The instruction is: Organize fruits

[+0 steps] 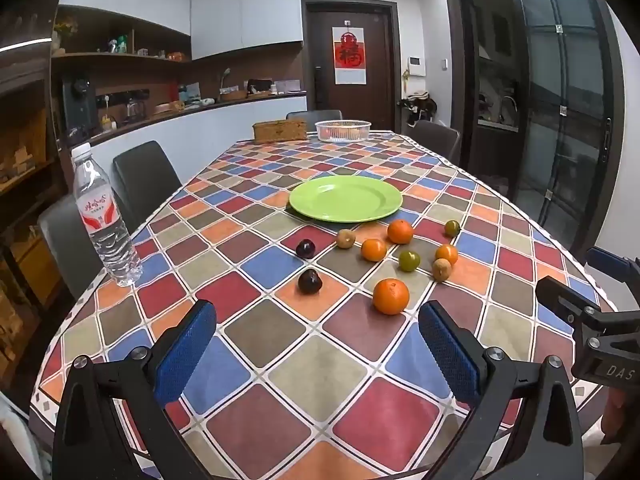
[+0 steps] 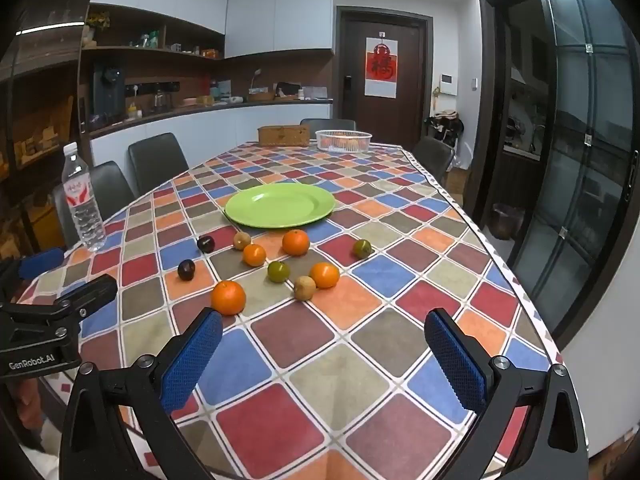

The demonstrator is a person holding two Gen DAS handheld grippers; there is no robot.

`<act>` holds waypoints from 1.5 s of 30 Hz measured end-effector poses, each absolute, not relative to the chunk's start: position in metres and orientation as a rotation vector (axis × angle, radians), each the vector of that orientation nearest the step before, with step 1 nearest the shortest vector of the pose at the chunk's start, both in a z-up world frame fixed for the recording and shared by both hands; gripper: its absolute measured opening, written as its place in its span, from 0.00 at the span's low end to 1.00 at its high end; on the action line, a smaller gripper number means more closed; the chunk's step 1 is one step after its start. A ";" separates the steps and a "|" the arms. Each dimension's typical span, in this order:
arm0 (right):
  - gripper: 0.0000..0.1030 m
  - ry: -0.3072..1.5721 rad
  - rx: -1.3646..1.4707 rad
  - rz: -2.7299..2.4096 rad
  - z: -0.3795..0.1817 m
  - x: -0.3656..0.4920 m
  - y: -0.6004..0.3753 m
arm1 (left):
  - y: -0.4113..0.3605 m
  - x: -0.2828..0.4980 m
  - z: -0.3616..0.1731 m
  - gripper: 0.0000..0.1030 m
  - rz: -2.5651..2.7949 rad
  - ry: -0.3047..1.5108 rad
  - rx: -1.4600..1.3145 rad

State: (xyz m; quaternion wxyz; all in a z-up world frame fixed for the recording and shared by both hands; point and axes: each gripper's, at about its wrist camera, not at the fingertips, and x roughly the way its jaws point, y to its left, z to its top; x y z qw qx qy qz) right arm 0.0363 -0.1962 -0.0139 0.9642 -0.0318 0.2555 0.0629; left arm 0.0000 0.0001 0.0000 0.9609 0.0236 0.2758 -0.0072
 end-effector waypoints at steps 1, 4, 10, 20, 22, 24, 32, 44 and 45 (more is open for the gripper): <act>0.99 0.520 -0.063 0.128 -0.014 0.036 -0.196 | 0.000 0.000 0.000 1.00 -0.013 0.555 0.055; 0.99 0.520 -0.064 0.125 -0.014 0.036 -0.197 | -0.001 0.000 0.000 1.00 -0.010 0.552 0.057; 0.99 0.514 -0.071 0.129 -0.013 0.034 -0.194 | 0.001 -0.004 0.006 1.00 -0.011 0.550 0.049; 0.99 0.513 -0.059 0.137 -0.008 0.028 -0.194 | -0.007 -0.002 0.006 1.00 -0.016 0.545 0.046; 0.99 0.514 -0.059 0.138 -0.008 0.028 -0.194 | -0.004 -0.004 0.005 1.00 -0.018 0.540 0.044; 0.99 0.514 -0.059 0.138 -0.007 0.028 -0.195 | -0.004 -0.004 0.005 1.00 -0.018 0.537 0.043; 0.99 0.514 -0.059 0.136 -0.009 0.029 -0.193 | -0.003 -0.006 0.006 1.00 -0.025 0.527 0.040; 0.99 0.511 -0.059 0.136 -0.011 0.032 -0.194 | -0.003 -0.006 0.006 1.00 -0.024 0.525 0.042; 0.99 0.511 -0.060 0.137 -0.010 0.031 -0.194 | -0.003 -0.006 0.006 1.00 -0.024 0.525 0.042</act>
